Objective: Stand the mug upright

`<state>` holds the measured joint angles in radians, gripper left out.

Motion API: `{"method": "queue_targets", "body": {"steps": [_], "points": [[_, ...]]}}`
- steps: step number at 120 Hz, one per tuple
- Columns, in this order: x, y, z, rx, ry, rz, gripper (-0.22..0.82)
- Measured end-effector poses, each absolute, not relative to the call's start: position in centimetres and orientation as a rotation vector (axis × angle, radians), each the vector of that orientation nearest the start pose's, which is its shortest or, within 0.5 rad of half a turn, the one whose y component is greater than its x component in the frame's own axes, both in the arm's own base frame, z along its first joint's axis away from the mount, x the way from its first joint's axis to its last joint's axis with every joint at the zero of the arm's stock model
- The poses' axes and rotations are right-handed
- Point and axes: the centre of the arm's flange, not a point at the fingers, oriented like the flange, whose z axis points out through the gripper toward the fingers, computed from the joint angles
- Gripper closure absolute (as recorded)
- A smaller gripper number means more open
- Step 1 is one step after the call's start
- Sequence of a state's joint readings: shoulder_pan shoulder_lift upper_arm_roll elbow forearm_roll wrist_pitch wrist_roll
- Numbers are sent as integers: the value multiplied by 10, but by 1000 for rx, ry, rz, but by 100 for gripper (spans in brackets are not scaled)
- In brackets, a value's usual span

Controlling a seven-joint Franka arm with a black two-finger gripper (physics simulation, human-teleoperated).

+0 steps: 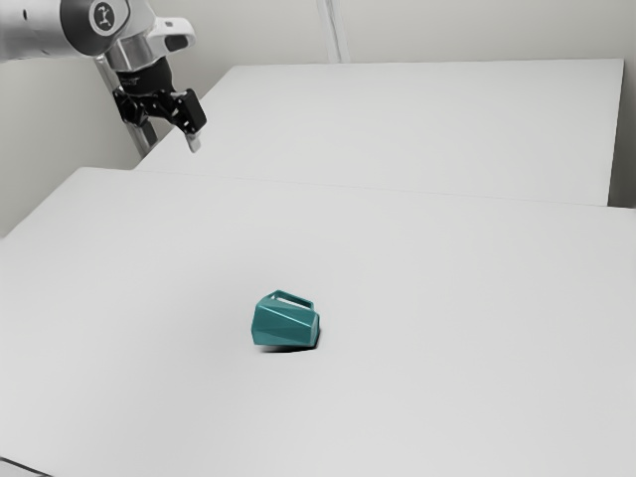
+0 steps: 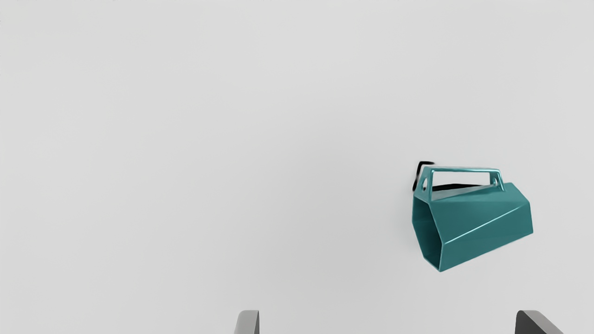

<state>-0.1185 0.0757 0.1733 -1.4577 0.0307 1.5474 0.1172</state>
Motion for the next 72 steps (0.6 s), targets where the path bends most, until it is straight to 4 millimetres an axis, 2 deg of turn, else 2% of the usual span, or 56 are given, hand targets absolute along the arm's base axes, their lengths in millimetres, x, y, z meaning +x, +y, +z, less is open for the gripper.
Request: {"method": "queue_targets", "body": {"steps": [20,35,64,72], "points": [[577,32,635,-3096,107,-39,0],[577,31,627,-3107,116,-25,0],[549,20,586,-3289,101,81,0],[538,18,567,-3358,111,108,0]]}}
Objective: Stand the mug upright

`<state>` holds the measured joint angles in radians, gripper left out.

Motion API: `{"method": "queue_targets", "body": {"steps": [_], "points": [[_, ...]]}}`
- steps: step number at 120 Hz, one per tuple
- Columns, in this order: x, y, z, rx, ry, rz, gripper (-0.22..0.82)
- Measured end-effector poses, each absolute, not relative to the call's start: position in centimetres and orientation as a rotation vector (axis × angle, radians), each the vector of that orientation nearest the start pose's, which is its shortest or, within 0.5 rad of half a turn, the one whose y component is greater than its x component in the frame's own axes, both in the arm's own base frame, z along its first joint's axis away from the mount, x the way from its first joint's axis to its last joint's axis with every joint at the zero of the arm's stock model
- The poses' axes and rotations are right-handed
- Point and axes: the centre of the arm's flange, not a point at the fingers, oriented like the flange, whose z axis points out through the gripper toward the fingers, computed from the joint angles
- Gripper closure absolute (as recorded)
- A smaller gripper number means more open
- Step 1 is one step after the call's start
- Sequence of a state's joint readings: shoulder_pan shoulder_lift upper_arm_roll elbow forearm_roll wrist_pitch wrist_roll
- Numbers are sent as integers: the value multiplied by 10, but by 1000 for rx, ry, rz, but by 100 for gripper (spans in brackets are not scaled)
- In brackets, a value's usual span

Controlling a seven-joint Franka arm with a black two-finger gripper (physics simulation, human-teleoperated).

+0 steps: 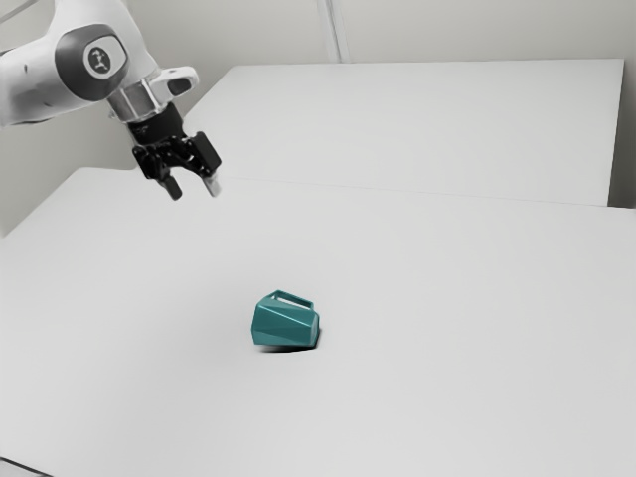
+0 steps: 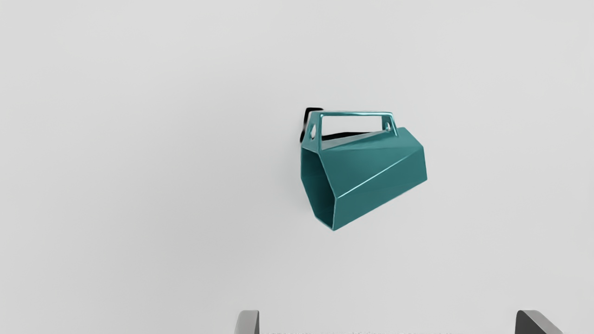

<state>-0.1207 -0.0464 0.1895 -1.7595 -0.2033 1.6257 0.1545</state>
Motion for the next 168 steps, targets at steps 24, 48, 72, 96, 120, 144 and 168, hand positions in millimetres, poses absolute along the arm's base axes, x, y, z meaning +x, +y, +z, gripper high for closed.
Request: {"method": "queue_targets", "body": {"steps": [24,48,72,96,120,144,168], "points": [[517,62,507,-3532,-9,138,0],[505,51,422,-3691,-34,129,0],[506,50,354,-3815,-74,57,0],[510,51,318,-3871,-18,-20,0],[512,36,293,-3909,104,-40,0],[513,24,290,-3939,227,-99,0],[512,21,289,-3959,315,-129,33]]}}
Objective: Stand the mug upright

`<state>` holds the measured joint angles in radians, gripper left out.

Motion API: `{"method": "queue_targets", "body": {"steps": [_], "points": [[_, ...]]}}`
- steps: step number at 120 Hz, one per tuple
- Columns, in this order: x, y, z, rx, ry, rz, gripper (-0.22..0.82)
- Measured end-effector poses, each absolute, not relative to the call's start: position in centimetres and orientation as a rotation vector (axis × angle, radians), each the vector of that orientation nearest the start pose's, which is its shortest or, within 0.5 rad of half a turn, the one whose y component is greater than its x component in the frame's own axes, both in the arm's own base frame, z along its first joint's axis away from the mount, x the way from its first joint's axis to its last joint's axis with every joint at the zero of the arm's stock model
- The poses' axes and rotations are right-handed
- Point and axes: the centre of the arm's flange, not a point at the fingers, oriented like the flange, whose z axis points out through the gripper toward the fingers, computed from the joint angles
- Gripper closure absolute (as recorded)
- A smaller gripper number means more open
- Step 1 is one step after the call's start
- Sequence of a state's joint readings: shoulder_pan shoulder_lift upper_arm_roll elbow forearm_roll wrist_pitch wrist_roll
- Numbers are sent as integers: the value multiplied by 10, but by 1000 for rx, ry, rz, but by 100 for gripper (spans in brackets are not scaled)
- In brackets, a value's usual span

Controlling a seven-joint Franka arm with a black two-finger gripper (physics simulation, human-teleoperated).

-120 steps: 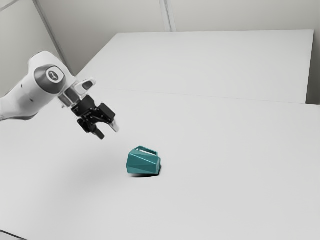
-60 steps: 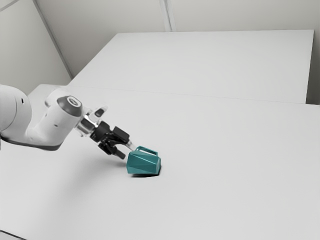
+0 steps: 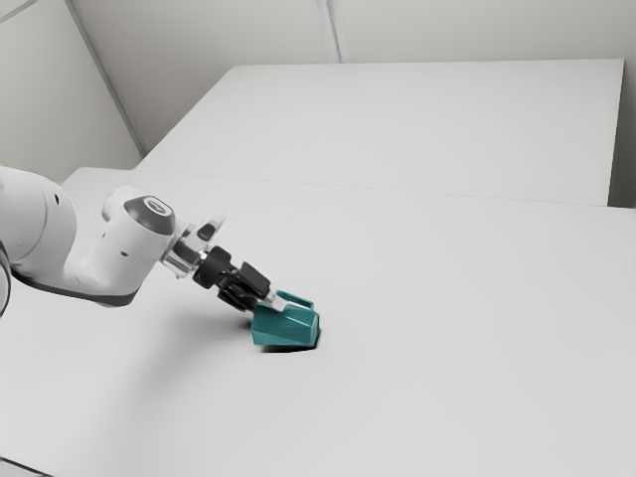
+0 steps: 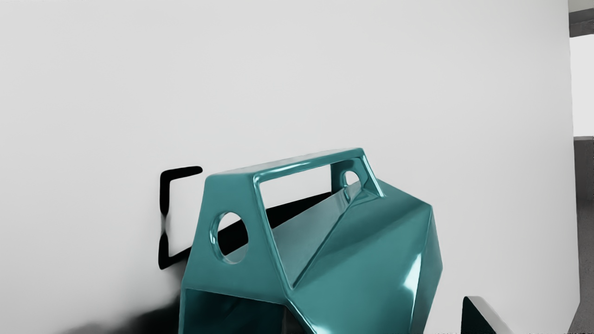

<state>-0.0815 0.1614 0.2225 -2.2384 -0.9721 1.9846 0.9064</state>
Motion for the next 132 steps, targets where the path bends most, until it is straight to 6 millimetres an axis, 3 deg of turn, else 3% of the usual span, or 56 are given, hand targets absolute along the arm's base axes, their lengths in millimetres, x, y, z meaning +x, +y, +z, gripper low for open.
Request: {"method": "queue_targets", "body": {"steps": [10,31,64,81,103,132], "points": [[512,20,290,2295,-202,81,50],[514,17,297,2279,-250,100,65],[521,12,340,2238,-356,180,75],[522,10,376,2249,-441,234,77],[527,16,433,2492,-667,200,78],[533,3,444,2885,-826,56,79]]}}
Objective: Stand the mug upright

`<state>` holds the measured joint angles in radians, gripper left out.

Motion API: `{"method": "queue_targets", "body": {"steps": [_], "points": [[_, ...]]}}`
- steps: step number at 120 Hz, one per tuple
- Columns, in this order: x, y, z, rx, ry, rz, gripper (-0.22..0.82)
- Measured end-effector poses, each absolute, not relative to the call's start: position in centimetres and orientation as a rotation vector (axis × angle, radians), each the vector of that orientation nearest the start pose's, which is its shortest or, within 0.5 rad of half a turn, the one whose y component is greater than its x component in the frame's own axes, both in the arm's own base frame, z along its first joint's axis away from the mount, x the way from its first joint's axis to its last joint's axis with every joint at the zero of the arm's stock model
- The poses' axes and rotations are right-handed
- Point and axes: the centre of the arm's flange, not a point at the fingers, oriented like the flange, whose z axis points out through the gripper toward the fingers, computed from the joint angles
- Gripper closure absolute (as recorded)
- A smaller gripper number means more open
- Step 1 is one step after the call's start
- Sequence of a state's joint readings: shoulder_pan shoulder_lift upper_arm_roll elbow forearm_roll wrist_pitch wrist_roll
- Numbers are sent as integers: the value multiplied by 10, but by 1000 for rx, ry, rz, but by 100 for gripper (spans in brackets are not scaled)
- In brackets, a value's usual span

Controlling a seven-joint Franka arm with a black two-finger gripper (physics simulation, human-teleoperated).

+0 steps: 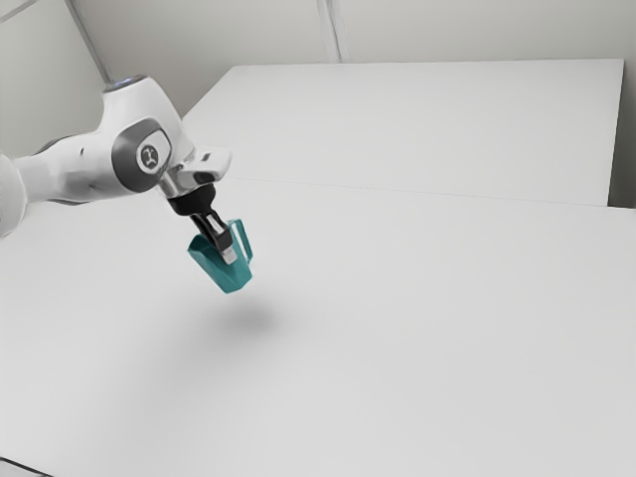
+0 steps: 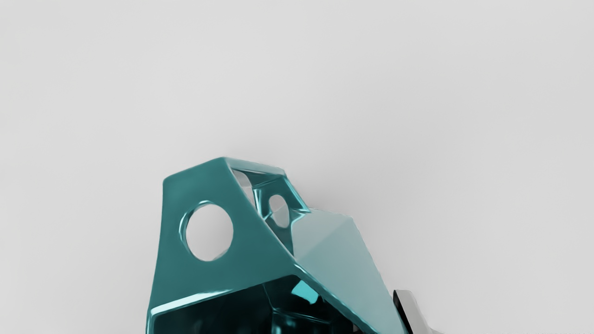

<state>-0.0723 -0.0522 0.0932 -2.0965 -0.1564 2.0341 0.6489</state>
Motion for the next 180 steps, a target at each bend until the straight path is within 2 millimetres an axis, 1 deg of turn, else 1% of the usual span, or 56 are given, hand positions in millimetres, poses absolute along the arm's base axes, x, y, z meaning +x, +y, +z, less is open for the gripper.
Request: {"method": "queue_targets", "body": {"steps": [12,20,43,51,66,85,103,109,123,129,136,148,164,176,180], "points": [[537,-15,442,-3080,851,-52,79],[540,-23,437,-3064,799,-56,79],[550,-36,398,-3055,644,-5,79],[553,-35,383,-3051,593,24,79],[556,-25,366,-3053,479,54,79],[558,-25,352,-3057,383,78,79],[559,-28,345,-3060,316,87,78],[559,-28,343,-3064,294,88,73],[559,-28,343,-3075,254,87,47],[559,-29,345,-3078,242,81,37],[559,-31,351,-3080,234,66,28],[557,-35,374,-3084,226,15,18],[549,-43,418,-3093,227,-55,9],[562,-50,468,-3117,224,-127,6],[567,-52,489,-3123,228,-155,5]]}}
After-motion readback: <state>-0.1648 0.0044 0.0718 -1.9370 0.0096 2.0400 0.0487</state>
